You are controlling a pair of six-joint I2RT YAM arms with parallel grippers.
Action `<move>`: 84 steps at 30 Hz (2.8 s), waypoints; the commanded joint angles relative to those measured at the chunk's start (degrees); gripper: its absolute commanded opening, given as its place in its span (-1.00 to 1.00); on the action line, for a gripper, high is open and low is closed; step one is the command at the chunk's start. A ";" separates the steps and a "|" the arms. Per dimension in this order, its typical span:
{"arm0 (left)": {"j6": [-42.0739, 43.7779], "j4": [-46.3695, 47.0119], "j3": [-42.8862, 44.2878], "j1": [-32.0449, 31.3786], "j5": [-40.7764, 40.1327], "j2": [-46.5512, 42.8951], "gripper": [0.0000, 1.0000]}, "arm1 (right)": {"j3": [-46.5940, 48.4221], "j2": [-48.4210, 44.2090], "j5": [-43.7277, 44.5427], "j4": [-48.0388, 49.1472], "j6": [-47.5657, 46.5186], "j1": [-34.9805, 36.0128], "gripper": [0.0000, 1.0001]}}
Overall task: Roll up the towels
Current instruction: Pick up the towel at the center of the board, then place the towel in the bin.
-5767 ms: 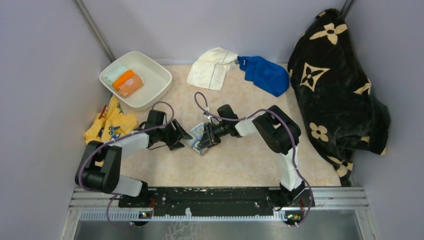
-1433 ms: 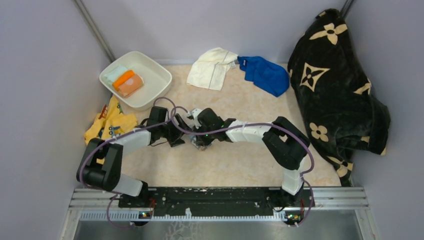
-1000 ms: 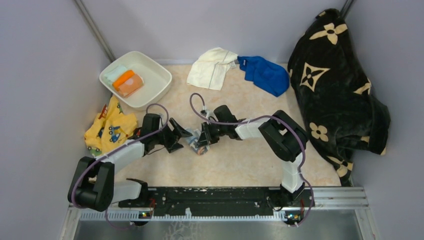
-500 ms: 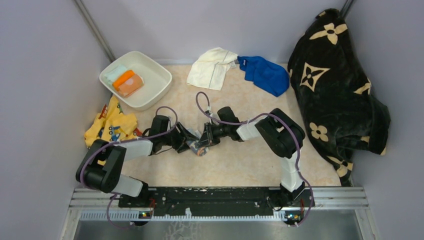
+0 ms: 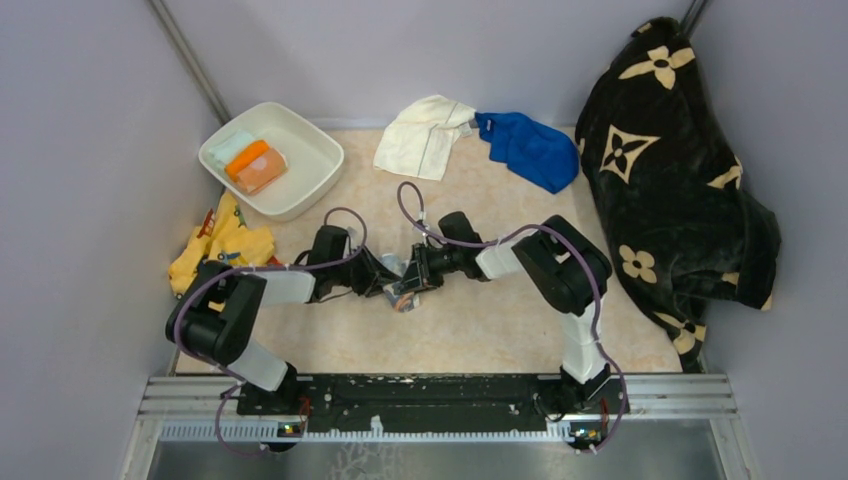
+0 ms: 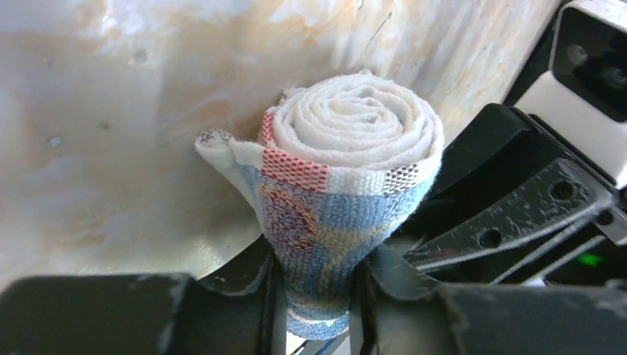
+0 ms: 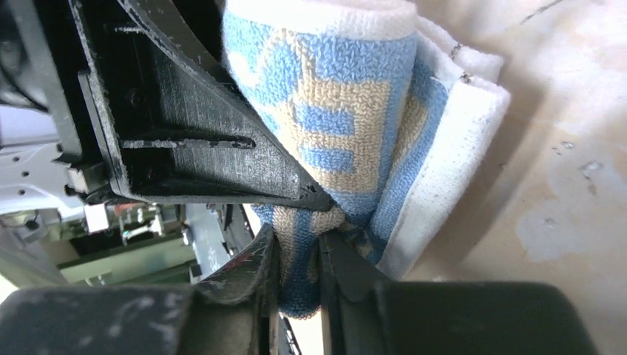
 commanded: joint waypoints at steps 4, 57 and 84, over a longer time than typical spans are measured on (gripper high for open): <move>16.88 -16.32 11.77 -0.44 -13.89 2.70 -0.67 | 4.08 -7.39 8.39 -18.88 -11.74 1.54 -0.35; 99.21 -72.68 95.30 32.29 -8.21 43.80 -1.00 | 10.38 -23.29 26.62 -51.02 -31.46 -0.29 0.34; 107.43 -51.23 89.02 32.08 -33.21 47.61 -0.34 | 15.52 -16.01 26.36 -52.35 -32.23 -0.31 0.31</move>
